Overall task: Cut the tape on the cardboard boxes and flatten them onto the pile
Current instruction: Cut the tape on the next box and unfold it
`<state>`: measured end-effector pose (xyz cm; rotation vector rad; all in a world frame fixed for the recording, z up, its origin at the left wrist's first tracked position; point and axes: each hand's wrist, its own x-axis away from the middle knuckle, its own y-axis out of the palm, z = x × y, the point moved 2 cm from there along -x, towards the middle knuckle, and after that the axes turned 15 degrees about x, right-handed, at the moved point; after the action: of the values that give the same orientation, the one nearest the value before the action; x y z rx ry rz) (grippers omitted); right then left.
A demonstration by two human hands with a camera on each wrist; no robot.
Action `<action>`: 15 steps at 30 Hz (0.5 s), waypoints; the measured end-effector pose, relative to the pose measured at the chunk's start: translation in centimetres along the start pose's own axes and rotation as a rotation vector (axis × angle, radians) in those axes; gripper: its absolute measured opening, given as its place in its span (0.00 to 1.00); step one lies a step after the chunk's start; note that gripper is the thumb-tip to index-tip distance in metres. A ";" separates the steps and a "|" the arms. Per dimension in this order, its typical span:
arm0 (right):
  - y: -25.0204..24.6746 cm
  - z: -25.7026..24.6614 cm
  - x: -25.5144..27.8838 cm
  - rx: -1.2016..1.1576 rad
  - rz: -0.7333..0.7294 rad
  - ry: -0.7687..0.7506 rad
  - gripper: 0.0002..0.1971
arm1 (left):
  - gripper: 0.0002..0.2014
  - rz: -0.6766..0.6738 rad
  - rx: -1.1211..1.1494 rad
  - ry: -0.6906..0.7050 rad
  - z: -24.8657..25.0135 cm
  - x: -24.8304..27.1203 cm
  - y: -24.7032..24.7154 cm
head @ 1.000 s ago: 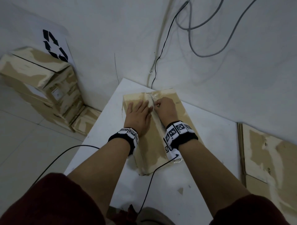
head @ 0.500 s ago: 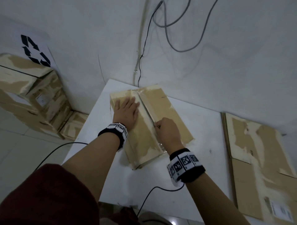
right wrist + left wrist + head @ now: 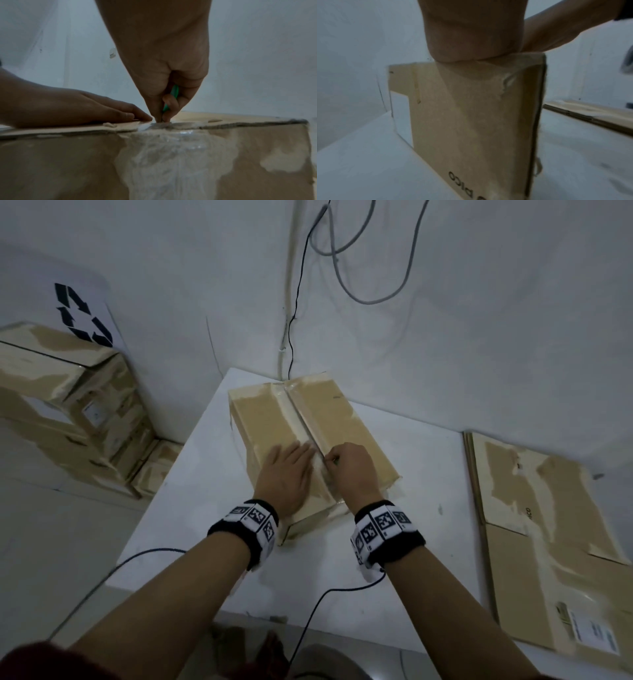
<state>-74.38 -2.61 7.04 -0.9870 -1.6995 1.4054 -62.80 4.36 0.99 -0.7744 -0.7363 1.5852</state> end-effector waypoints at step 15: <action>0.8 3.3 5.6 -0.173 0.022 0.123 0.08 | 0.27 0.095 0.024 0.020 -0.1 -0.6 0.4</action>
<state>-79.76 1.01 6.06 -1.1656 -1.7442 1.2009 -62.82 3.72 0.66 -0.8168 -0.6734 1.6663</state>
